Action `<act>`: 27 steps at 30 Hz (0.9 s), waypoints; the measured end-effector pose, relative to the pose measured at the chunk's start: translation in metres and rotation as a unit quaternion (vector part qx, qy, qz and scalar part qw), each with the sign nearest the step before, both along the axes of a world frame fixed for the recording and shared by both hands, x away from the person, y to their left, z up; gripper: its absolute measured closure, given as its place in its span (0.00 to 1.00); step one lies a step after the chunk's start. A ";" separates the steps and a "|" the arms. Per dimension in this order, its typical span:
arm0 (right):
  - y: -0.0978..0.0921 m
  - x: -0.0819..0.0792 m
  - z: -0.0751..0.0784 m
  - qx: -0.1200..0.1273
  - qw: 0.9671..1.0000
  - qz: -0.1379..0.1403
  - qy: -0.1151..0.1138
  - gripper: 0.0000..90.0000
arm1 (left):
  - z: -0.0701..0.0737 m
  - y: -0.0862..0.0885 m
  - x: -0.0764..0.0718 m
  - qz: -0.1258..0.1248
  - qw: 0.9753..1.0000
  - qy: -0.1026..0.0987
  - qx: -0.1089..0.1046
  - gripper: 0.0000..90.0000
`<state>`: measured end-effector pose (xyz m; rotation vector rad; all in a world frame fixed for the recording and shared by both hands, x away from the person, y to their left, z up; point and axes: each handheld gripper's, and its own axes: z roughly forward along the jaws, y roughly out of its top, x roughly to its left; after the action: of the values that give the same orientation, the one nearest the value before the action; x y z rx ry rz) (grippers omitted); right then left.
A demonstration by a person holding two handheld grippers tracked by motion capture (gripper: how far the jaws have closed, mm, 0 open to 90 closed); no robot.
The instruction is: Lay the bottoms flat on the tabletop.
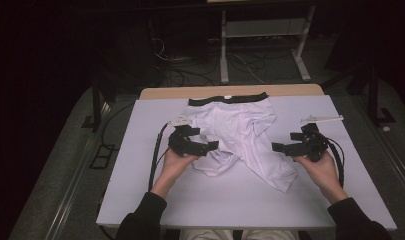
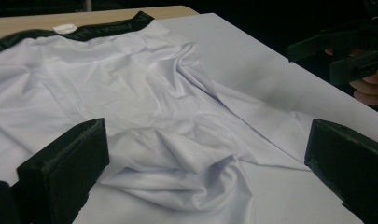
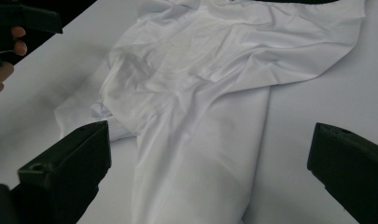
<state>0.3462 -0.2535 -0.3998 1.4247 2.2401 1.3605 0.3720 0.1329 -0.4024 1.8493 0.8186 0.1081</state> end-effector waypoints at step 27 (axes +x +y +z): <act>0.033 -0.039 -0.026 -0.033 0.991 0.106 0.070 0.51 | -0.019 -0.028 -0.025 -0.054 0.998 0.013 0.030 0.00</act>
<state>0.3076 -0.2205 -0.4260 1.3316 2.5651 1.2633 0.3473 0.1047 -0.4217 1.9519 0.7388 0.0412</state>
